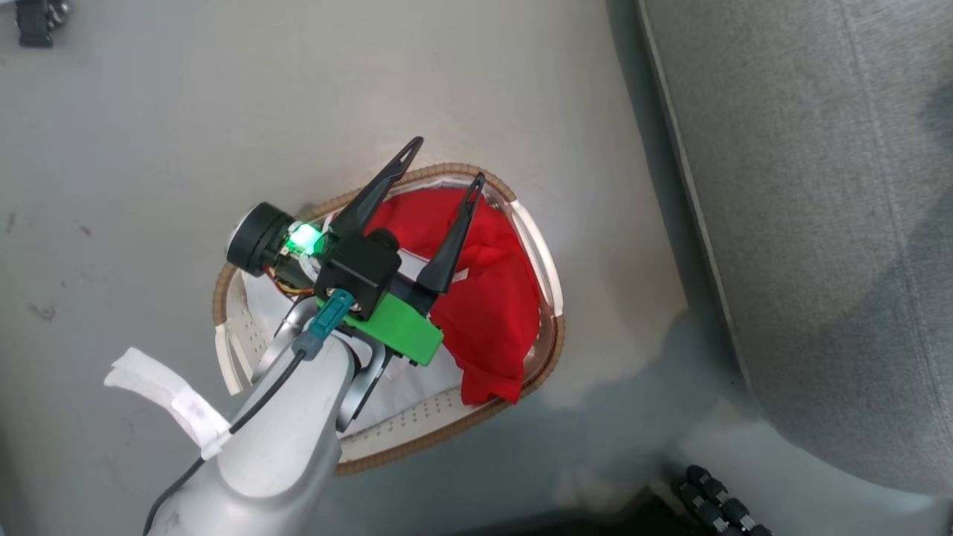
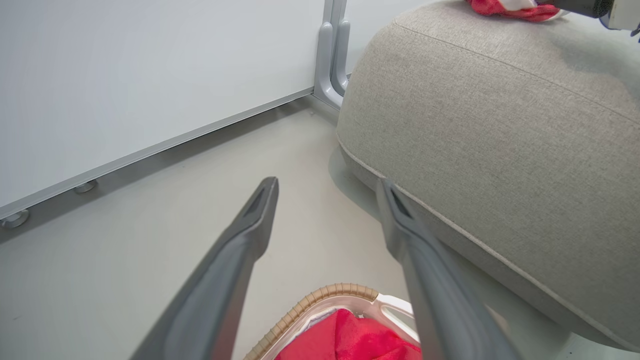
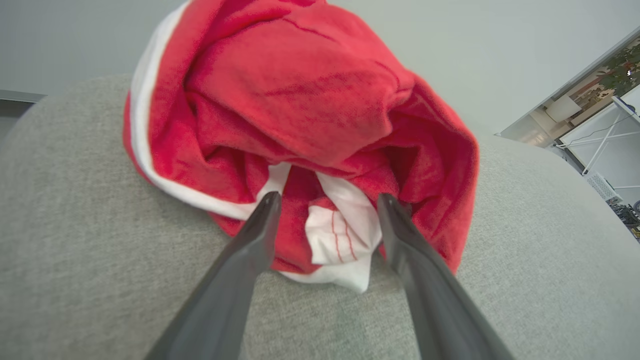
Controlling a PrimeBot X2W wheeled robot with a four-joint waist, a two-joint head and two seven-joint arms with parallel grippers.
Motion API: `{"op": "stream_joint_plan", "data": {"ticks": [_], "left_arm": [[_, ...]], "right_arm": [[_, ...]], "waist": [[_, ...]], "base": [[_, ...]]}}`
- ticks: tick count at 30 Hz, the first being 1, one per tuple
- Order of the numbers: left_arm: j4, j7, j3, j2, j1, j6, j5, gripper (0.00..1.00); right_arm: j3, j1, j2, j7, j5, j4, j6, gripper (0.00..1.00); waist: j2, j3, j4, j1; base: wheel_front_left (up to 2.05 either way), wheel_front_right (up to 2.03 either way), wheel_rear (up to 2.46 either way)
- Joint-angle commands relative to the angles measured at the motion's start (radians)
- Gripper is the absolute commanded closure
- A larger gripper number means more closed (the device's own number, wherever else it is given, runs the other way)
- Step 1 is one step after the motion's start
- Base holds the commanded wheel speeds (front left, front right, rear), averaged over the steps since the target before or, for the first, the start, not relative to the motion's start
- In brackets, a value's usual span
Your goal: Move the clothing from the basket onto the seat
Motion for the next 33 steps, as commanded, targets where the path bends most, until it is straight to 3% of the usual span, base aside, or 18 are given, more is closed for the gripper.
{"op": "stream_joint_plan", "data": {"ticks": [1, 12, 26, 33], "left_arm": [[0.003, 0.0, 0.01, -0.001, 0.019, -0.001, -0.006, 0.0], [0.023, 0.001, 0.099, -0.038, 0.095, -0.005, -0.047, 0.0], [0.034, 0.001, 0.296, -0.072, 0.265, 0.007, -0.066, 0.0], [0.017, 0.001, 0.417, -0.079, 0.367, 0.014, -0.072, 0.0]], "right_arm": [[0.005, 0.028, 0.002, -0.005, 0.009, -0.017, -0.001, 0.0], [0.066, 0.149, 0.022, -0.005, 0.019, -0.138, -0.001, 0.0], [0.194, 0.257, 0.217, -0.005, 0.053, -0.269, -0.001, 0.0], [0.234, 0.374, 0.275, -0.005, 0.075, -0.317, -0.001, 0.0]], "waist": [[-0.0001, -0.052, 0.002, -0.0001], [-0.0001, -0.259, 0.039, -0.0001], [-0.0001, -0.465, 0.138, -0.0001], [-0.0001, -0.53, 0.171, -0.0001]], "base": [[0.0, 0.0, 0.0], [0.0, 0.0, 0.0], [0.0, 0.0, 0.0], [0.0, 0.0, 0.0]]}}
